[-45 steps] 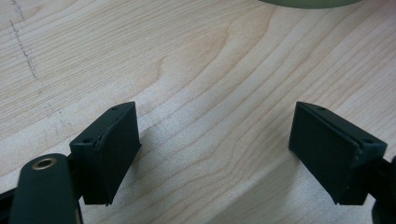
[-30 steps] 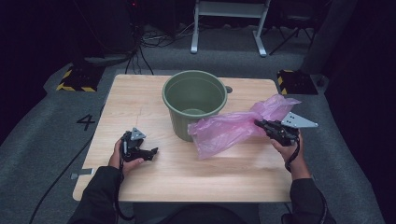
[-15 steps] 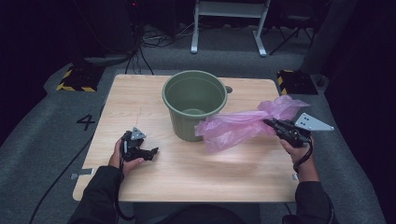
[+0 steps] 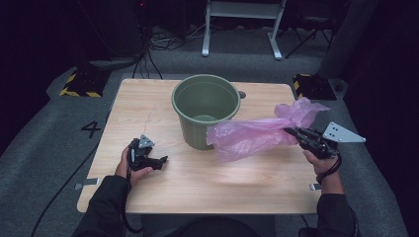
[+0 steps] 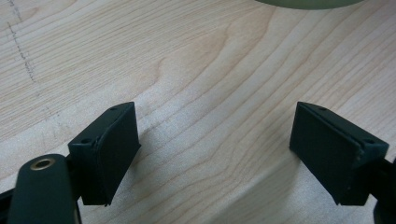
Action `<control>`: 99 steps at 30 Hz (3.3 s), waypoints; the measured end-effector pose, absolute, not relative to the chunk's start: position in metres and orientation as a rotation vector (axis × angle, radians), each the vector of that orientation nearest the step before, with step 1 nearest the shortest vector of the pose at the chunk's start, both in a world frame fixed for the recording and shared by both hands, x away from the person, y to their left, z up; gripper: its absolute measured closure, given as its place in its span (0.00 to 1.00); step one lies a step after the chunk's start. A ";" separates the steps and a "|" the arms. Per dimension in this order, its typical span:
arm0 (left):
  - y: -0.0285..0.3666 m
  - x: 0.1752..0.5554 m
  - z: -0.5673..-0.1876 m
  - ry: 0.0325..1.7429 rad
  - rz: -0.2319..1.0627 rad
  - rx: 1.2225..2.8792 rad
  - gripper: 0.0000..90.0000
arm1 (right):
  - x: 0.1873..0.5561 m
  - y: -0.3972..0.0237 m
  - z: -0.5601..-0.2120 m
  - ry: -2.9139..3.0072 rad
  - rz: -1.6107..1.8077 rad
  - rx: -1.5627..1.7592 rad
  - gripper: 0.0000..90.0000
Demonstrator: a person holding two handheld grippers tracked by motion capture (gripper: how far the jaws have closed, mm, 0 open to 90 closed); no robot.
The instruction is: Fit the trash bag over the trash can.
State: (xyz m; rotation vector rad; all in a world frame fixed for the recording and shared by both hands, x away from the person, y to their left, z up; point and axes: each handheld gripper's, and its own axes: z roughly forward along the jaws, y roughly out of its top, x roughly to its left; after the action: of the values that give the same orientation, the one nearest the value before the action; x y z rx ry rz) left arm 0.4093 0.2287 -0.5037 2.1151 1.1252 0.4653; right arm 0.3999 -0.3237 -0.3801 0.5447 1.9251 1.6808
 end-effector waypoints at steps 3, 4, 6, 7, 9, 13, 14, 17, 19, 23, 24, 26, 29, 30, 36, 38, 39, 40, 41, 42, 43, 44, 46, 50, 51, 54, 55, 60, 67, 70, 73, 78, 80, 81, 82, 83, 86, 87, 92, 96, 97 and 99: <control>0.229 0.409 -0.504 1.125 0.466 2.116 0.17 | 0.400 -0.320 -0.376 1.915 1.707 0.526 0.98; 0.229 0.409 -0.504 1.125 0.466 2.115 0.17 | 0.400 -0.319 -0.374 1.913 1.718 0.523 0.98; 0.229 0.409 -0.504 1.126 0.466 2.114 0.17 | 0.401 -0.316 -0.371 1.905 1.726 0.519 0.98; 0.229 0.409 -0.504 1.126 0.467 2.115 0.17 | 0.402 -0.315 -0.369 1.900 1.732 0.521 0.98; 0.229 0.409 -0.504 1.126 0.466 2.114 0.17 | 0.404 -0.313 -0.365 1.891 1.746 0.516 0.98; 0.229 0.409 -0.504 1.125 0.467 2.115 0.17 | 0.410 -0.308 -0.356 1.867 1.768 0.524 0.98; 0.229 0.409 -0.504 1.126 0.466 2.115 0.17 | 0.411 -0.307 -0.354 1.864 1.764 0.526 0.98; 0.229 0.409 -0.504 1.125 0.466 2.116 0.17 | 0.417 -0.303 -0.347 1.855 1.753 0.541 0.98; 0.229 0.409 -0.504 1.125 0.467 2.117 0.17 | 0.421 -0.300 -0.343 1.851 1.744 0.549 0.98; 0.229 0.409 -0.502 1.110 0.474 2.134 0.18 | 0.432 -0.293 -0.333 1.846 1.729 0.568 0.98; 0.229 0.408 -0.502 1.099 0.478 2.138 0.19 | 0.435 -0.292 -0.332 1.839 1.731 0.569 0.98; 0.228 0.408 -0.502 1.082 0.493 2.144 0.20 | 0.441 -0.291 -0.327 1.821 1.755 0.582 0.98; 0.226 0.407 -0.499 1.059 0.501 2.140 0.20 | 0.447 -0.287 -0.321 1.816 1.749 0.592 0.98; 0.226 0.406 -0.496 1.038 0.504 2.137 0.20 | 0.449 -0.285 -0.319 1.814 1.740 0.592 0.98; 0.223 0.398 -0.479 0.969 0.525 2.105 0.21 | 0.456 -0.273 -0.317 1.804 1.672 0.625 0.98; 0.221 0.394 -0.473 0.943 0.542 2.091 0.21 | 0.460 -0.268 -0.318 1.800 1.640 0.649 0.98; 0.221 0.393 -0.469 0.928 0.540 2.080 0.21 | 0.462 -0.267 -0.319 1.798 1.630 0.657 0.98; 0.221 0.392 -0.466 0.916 0.545 2.072 0.21 | 0.465 -0.265 -0.320 1.792 1.615 0.671 0.98; 0.220 0.390 -0.462 0.914 0.541 2.055 0.21 | 0.466 -0.263 -0.320 1.789 1.612 0.684 0.98; 0.221 0.389 -0.459 0.899 0.543 2.045 0.21 | 0.468 -0.263 -0.320 1.781 1.603 0.688 0.98; 0.221 0.389 -0.456 0.892 0.543 2.045 0.21 | 0.469 -0.262 -0.320 1.773 1.600 0.697 0.98; 0.220 0.388 -0.452 0.883 0.556 2.036 0.21 | 0.470 -0.262 -0.320 1.772 1.602 0.699 0.98; 0.220 0.386 -0.444 0.862 0.565 2.017 0.21 | 0.472 -0.260 -0.321 1.763 1.582 0.711 0.98; 0.219 0.384 -0.425 0.836 0.581 1.969 0.22 | 0.476 -0.254 -0.323 1.784 1.513 0.707 0.98; 0.218 0.384 -0.420 0.829 0.587 1.963 0.22 | 0.476 -0.252 -0.324 1.790 1.497 0.699 0.98; 0.215 0.385 -0.406 0.815 0.597 1.932 0.22 | 0.476 -0.247 -0.326 1.811 1.446 0.680 0.97; 0.213 0.386 -0.401 0.807 0.601 1.925 0.22 | 0.476 -0.246 -0.326 1.819 1.436 0.678 0.97; 0.202 0.391 -0.375 0.760 0.656 1.929 0.22 | 0.475 -0.240 -0.327 1.840 1.371 0.639 0.97; 0.197 0.399 -0.349 0.734 0.669 1.909 0.23 | 0.472 -0.227 -0.325 1.881 1.335 0.563 0.97; 0.193 0.404 -0.344 0.732 0.672 1.909 0.23 | 0.470 -0.218 -0.325 1.909 1.287 0.515 0.97; 0.189 0.410 -0.340 0.737 0.683 1.912 0.24 | 0.467 -0.210 -0.324 1.926 1.252 0.479 0.97; 0.182 0.422 -0.330 0.731 0.680 1.893 0.33 | 0.464 -0.197 -0.322 1.953 1.181 0.417 0.97; 0.177 0.425 -0.327 0.726 0.699 1.903 0.34 | 0.463 -0.193 -0.322 1.963 1.170 0.405 0.97; 0.175 0.427 -0.326 0.720 0.697 1.908 0.34 | 0.463 -0.192 -0.322 1.968 1.170 0.398 0.97; 0.171 0.430 -0.324 0.720 0.700 1.909 0.34 | 0.463 -0.191 -0.321 1.976 1.165 0.397 0.97; 0.170 0.431 -0.323 0.713 0.699 1.914 0.34 | 0.464 -0.190 -0.321 1.983 1.164 0.389 0.97; 0.161 0.436 -0.321 0.705 0.697 1.927 0.32 | 0.464 -0.188 -0.322 1.989 1.164 0.383 0.97; 0.157 0.437 -0.320 0.697 0.699 1.939 0.31 | 0.464 -0.188 -0.322 1.990 1.162 0.379 0.97; 0.140 0.445 -0.315 0.677 0.723 1.975 0.30 | 0.462 -0.187 -0.319 1.984 1.158 0.364 0.97; 0.127 0.451 -0.311 0.653 0.724 2.001 0.44 | 0.457 -0.195 -0.311 1.954 1.165 0.344 0.97; 0.124 0.453 -0.310 0.640 0.724 2.009 0.48 | 0.456 -0.197 -0.309 1.948 1.167 0.353 0.97; 0.117 0.455 -0.309 0.617 0.710 2.031 0.54 | 0.455 -0.199 -0.306 1.950 1.157 0.346 0.97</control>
State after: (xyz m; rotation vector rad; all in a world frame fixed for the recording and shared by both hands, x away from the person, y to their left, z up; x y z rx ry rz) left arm 0.4549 0.1171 -0.3090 2.0314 0.6166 0.7098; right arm 0.4554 -0.1991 -0.3058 0.3465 1.9502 1.1572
